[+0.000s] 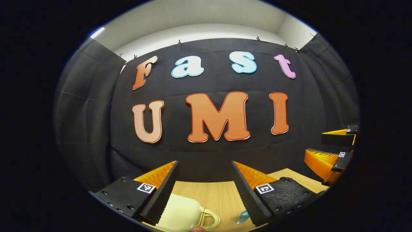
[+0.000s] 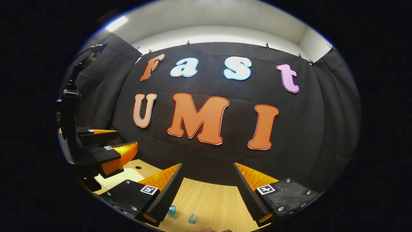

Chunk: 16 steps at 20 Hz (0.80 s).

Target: First open the suitcase, pack the skin care products into it, and then close the suitcase.

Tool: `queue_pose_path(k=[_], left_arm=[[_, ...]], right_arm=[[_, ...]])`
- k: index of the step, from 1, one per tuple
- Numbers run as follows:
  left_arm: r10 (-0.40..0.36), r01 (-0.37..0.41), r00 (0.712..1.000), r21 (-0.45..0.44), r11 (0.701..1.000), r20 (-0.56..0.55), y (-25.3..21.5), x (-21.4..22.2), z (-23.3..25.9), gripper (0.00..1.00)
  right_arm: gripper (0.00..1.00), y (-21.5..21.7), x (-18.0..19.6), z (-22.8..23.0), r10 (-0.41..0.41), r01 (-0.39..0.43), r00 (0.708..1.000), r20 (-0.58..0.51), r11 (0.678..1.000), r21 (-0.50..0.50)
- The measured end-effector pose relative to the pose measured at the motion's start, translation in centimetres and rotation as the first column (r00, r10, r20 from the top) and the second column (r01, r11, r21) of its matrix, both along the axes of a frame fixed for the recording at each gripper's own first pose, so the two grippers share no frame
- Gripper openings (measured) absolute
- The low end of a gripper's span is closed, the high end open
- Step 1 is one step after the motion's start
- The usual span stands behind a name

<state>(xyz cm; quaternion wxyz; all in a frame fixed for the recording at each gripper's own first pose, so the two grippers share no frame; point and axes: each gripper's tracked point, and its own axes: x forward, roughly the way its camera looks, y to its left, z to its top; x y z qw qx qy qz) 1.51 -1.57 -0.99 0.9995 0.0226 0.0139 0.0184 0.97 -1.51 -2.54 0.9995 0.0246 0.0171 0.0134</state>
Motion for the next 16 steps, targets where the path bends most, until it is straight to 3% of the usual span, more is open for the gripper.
queue_pose_path(k=[8,16], left_arm=[[-0.021,0.026,0.998,0.097,0.995,-0.051,-0.5,-0.4,-2.0,0.98],[-0.061,0.109,0.979,0.252,0.962,-0.193,-2.0,-1.0,-9.9,0.98]], right_arm=[[0.95,-0.9,0.6,-0.6,0.000,0.000,1.000,-0.013,1.000,0.000],[0.92,-4.4,0.7,-1.4,-0.049,0.049,0.999,-0.012,0.999,-0.016]])
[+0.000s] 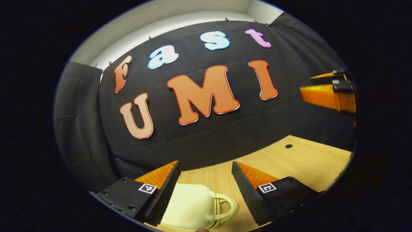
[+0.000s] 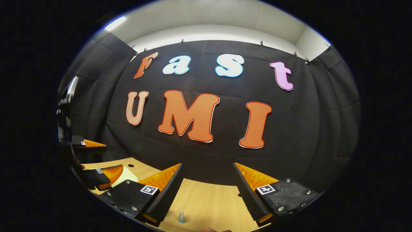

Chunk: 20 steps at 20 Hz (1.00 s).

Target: First open the suitcase, pack the skin care products into it, and then close the suitcase.

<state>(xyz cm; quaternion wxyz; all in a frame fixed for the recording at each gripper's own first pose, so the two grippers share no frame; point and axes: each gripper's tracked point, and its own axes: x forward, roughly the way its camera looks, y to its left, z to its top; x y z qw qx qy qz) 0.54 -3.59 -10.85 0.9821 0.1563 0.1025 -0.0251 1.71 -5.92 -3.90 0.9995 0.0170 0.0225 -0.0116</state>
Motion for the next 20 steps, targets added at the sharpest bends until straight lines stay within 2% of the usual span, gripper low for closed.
queue_pose_path(k=[1,3,4,6,7,9,11,16,20], left_arm=[[-0.006,0.007,1.000,0.033,0.999,-0.017,0.0,-0.1,-1.3,0.98],[-0.021,0.026,0.998,0.093,0.995,-0.055,-0.3,-0.2,-3.8,0.98],[-0.032,0.041,0.997,0.121,0.992,-0.076,-0.5,-0.1,-5.3,0.98],[-0.048,0.070,0.991,0.180,0.981,-0.123,-0.6,-0.2,-8.1,0.99],[-0.048,0.079,0.987,0.207,0.975,-0.150,-0.5,-0.4,-9.4,0.99],[-0.051,0.099,0.981,0.255,0.962,-0.188,-0.2,-1.0,-11.7,0.98],[-0.060,0.125,0.974,0.299,0.946,-0.218,-0.2,-1.2,-13.3,0.98],[-0.077,0.202,0.953,0.428,0.881,-0.292,0.4,-1.9,-17.5,0.97],[-0.082,0.262,0.931,0.494,0.829,-0.356,0.8,-2.4,-20.5,0.97]], right_arm=[[0.95,-0.6,-0.1,-0.1,-0.010,0.010,1.000,-0.001,1.000,-0.004],[0.92,-1.6,-0.1,-0.3,-0.027,0.027,1.000,-0.003,1.000,-0.010],[0.95,-2.0,-0.1,-0.5,-0.033,0.033,0.999,-0.008,0.999,-0.014],[0.92,-2.9,-0.2,-1.0,-0.045,0.044,0.999,-0.015,0.999,-0.016],[0.95,-3.3,-0.2,-1.2,-0.047,0.046,0.999,-0.017,0.999,-0.016],[0.92,-4.0,-0.3,-1.4,-0.056,0.055,0.998,-0.020,0.998,-0.021],[0.95,-4.8,-0.3,-1.5,-0.065,0.065,0.998,-0.019,0.998,-0.025],[0.95,-5.6,-0.4,-2.4,-0.065,0.064,0.997,-0.028,0.998,-0.020],[0.95,-6.0,-0.6,-3.0,-0.062,0.061,0.997,-0.035,0.998,-0.025]])
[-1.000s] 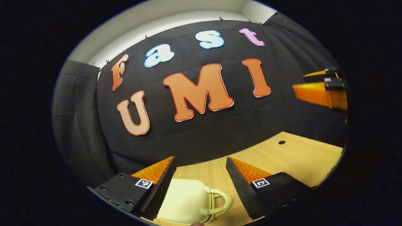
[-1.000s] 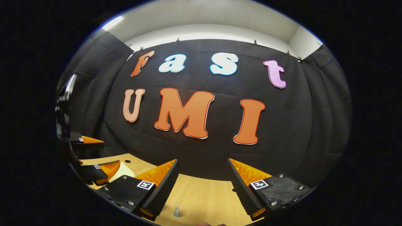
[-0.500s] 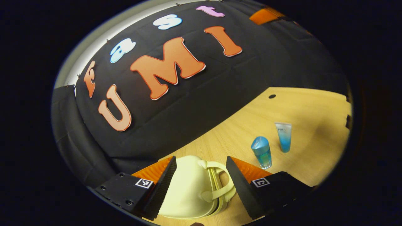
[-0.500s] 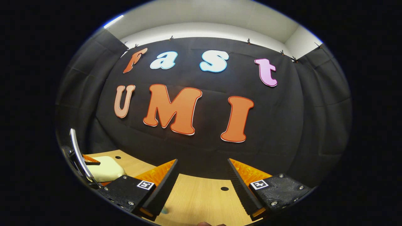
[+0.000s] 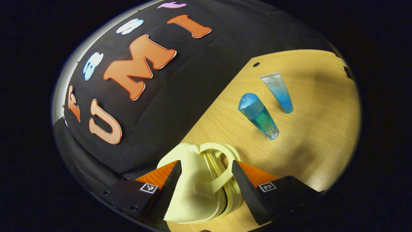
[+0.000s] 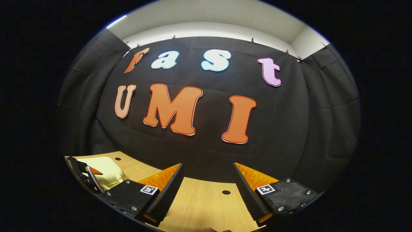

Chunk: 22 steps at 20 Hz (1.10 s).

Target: First open the suitcase, pack the skin care products into it, and then close the suitcase.

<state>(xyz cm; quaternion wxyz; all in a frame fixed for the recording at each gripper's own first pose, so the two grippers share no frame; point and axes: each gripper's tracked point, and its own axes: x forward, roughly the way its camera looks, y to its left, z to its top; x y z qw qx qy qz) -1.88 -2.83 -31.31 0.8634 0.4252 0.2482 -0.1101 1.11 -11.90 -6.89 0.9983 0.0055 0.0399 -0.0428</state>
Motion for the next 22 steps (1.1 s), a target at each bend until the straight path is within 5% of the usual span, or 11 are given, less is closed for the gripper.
queue_pose_path(k=[7,11,14,15,16,22], left_arm=[[-0.065,0.073,0.997,0.219,0.973,-0.042,0.5,0.0,-2.7,0.85],[-0.150,0.170,0.985,0.376,0.911,-0.083,-0.4,0.3,-4.6,0.62],[-0.180,0.202,0.979,0.422,0.884,-0.093,-0.7,0.0,-4.6,0.18],[-0.196,0.204,0.979,0.420,0.884,-0.064,-1.0,2.3,-5.0,0.18],[-0.180,0.193,0.981,0.407,0.893,-0.070,-0.5,1.1,-5.0,0.03],[-0.070,0.071,0.997,0.185,0.980,-0.011,-0.1,1.1,-0.8,0.03]], right_arm=[[0.95,-1.3,-0.4,-0.5,-0.017,0.017,1.000,-0.003,1.000,0.007],[0.95,-1.8,-0.2,-0.9,-0.023,0.023,1.000,-0.007,1.000,0.021],[0.95,-2.0,-0.2,-1.0,-0.025,0.025,1.000,-0.005,0.999,0.020],[0.93,-2.1,-0.1,-1.1,-0.023,0.023,1.000,-0.007,1.000,0.021],[0.95,-2.1,-0.2,-1.3,-0.022,0.023,1.000,-0.008,0.999,0.024],[0.95,-1.7,0.1,-2.6,-0.006,0.007,1.000,-0.029,1.000,0.030]])
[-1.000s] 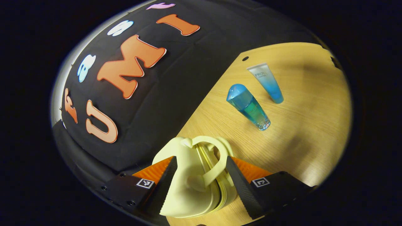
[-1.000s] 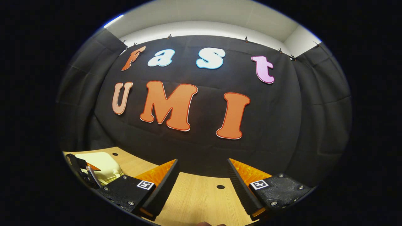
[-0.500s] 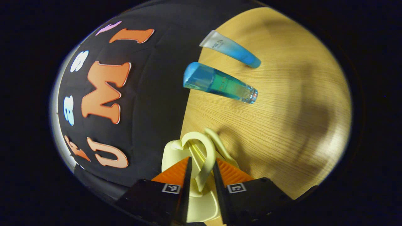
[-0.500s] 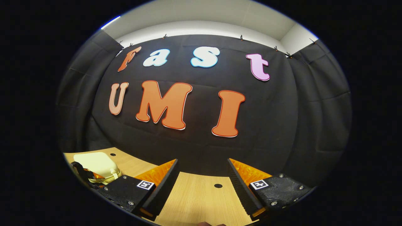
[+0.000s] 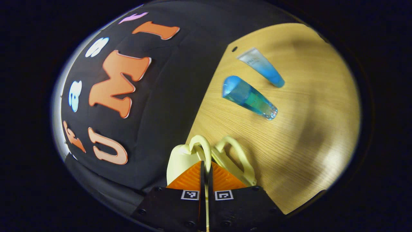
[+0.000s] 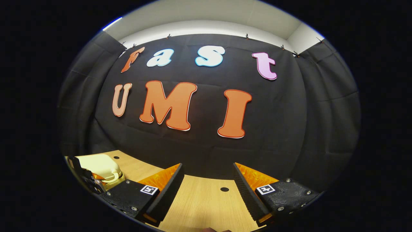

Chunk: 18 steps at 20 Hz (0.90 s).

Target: First open the suitcase, pack the skin care products into it, and then close the suitcase.

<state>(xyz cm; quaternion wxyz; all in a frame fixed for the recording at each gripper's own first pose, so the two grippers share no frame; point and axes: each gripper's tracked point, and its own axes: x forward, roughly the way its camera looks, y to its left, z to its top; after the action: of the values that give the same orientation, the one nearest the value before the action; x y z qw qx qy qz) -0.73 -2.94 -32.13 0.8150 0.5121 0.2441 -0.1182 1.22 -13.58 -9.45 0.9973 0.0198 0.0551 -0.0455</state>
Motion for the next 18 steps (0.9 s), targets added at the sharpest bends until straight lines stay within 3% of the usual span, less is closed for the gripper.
queue_pose_path(k=[5,9,14,18], left_arm=[[0.102,-0.090,0.992,-0.165,0.982,0.069,2.8,1.2,5.8,0.03],[0.158,-0.123,0.982,-0.282,0.952,0.107,5.5,1.0,8.3,0.03],[0.234,-0.152,0.962,-0.438,0.886,0.139,10.9,1.8,12.0,0.03],[0.331,-0.200,0.934,-0.573,0.795,0.132,16.5,2.1,13.8,0.02]], right_arm=[[0.95,2.3,0.6,0.0,0.027,-0.027,0.999,-0.021,1.000,-0.006],[0.95,5.4,1.7,0.8,0.031,-0.031,0.999,-0.023,1.000,-0.003],[0.95,10.5,3.2,2.4,0.050,-0.050,0.999,-0.015,0.999,-0.016],[0.96,14.5,4.1,3.2,0.071,-0.072,0.997,-0.025,0.997,-0.021]])
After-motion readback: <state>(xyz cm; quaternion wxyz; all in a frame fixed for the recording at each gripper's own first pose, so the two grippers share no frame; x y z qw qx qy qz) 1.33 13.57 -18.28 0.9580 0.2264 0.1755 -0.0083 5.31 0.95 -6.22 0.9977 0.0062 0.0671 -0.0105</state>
